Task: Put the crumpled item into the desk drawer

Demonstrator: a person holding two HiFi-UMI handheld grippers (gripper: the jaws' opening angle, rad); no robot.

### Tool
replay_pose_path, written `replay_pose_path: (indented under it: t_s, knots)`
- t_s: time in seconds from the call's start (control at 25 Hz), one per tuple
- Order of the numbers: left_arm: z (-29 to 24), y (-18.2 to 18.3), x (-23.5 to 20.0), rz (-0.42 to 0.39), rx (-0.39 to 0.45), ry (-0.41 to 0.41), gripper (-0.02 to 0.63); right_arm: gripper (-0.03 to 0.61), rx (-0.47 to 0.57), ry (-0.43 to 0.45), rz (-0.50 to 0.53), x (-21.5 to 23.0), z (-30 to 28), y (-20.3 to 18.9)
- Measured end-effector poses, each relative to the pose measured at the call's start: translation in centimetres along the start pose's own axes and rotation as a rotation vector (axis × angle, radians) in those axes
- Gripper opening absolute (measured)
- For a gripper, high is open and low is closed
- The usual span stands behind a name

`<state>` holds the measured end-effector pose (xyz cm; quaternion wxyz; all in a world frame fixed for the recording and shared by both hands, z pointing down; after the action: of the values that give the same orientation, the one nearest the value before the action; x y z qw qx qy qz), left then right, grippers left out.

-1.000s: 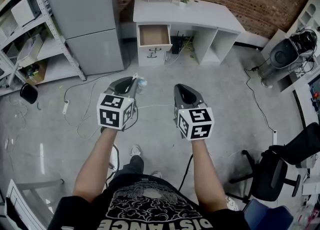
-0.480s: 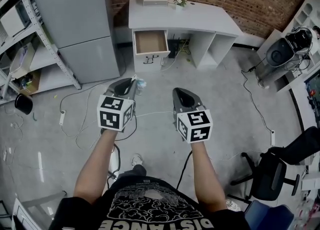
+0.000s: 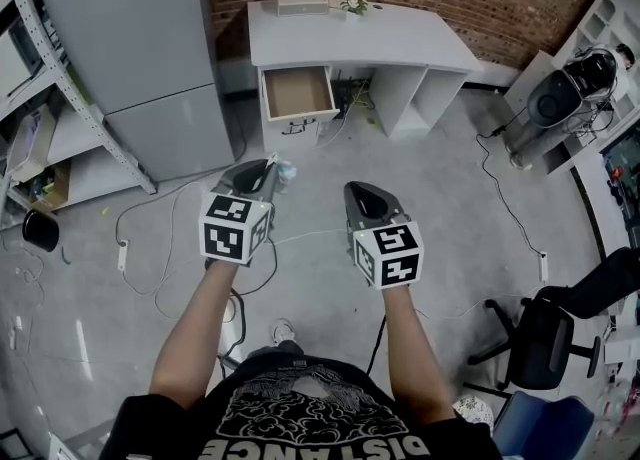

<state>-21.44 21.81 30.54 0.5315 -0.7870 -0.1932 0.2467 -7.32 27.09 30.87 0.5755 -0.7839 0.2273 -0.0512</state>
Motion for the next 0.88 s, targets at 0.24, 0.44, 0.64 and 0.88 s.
replay_pose_path:
  t_s: [0.24,0.44,0.64,0.88]
  knots:
    - [-0.8,0.5,-1.6,0.003,0.002,-0.022,0.029,0.005,-0.005,-0.028,-0.007,-0.2,-1.5,0.7]
    - [-1.2,1.1,-3.0,0.002,0.014,-0.025,0.029,0.009,0.002,-0.041,-0.019,0.0,-2.8,1.5]
    - [-1.7,1.3,-4.0,-0.003,0.016,-0.02,0.029,0.009,0.017,-0.036,-0.023,0.0,-3.9,2.0]
    - [-3.1,1.7,-4.5,-0.018,0.017,-0.014,0.029,0.009,0.036,-0.029,-0.025,1.0,-5.3,2.1]
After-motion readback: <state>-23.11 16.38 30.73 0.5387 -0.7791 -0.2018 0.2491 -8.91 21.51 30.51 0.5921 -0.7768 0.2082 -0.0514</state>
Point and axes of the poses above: the fingertips, and each gripper's own axes: z backward along the fingers, x to its right, y out of its top, the point moved 1 cm from there along z, backward along the fingers, and after that the axes turned 8 degrees about z, right-handed, at the moved point
